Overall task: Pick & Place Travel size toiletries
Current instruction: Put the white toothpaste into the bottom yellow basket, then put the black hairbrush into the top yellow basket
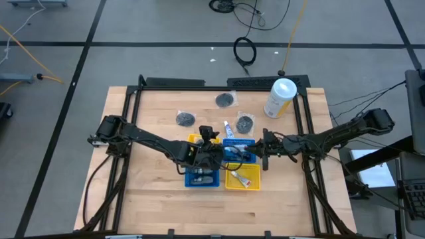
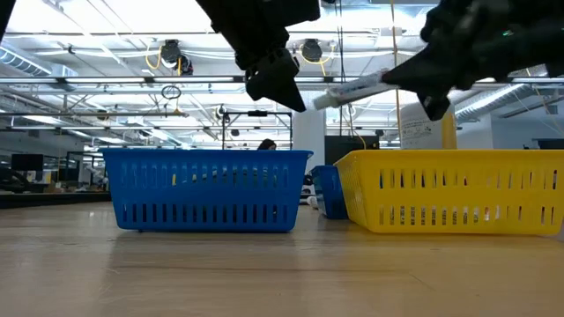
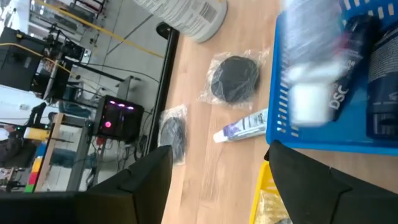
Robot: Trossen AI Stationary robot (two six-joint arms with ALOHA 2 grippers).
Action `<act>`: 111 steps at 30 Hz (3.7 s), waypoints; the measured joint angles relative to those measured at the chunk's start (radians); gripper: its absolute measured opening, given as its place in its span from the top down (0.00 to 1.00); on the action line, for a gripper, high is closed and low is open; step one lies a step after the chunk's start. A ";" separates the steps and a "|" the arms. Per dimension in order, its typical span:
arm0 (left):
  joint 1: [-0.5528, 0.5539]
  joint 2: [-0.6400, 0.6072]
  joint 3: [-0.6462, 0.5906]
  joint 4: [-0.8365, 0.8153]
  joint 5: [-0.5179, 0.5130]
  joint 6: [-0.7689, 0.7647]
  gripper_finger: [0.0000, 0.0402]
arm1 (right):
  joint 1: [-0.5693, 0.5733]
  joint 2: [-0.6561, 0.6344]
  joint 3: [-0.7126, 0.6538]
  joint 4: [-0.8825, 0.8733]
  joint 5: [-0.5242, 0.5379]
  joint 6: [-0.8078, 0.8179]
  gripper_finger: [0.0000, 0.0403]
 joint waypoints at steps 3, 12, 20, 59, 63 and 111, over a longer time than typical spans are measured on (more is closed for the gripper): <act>0.000 0.000 0.000 -0.014 -0.001 -0.023 0.35 | 0.060 -0.049 0.000 -0.067 -0.004 0.008 1.00; 0.002 0.000 0.000 -0.049 0.000 -0.080 0.36 | 0.252 -0.105 0.000 -0.180 0.004 0.071 1.00; 0.002 0.000 0.000 -0.042 0.012 -0.104 0.36 | 0.384 -0.045 0.000 -0.202 0.111 0.134 1.00; 0.042 0.000 0.000 0.109 0.015 -0.158 0.36 | 0.307 0.055 0.001 -0.029 0.113 0.029 0.68; 0.041 0.000 0.000 0.109 0.015 -0.156 0.36 | 0.237 0.046 0.001 -0.024 0.114 -0.014 0.68; 0.041 0.000 0.000 0.102 0.066 -0.145 0.36 | -0.614 0.545 0.636 -1.011 -0.213 -0.478 0.68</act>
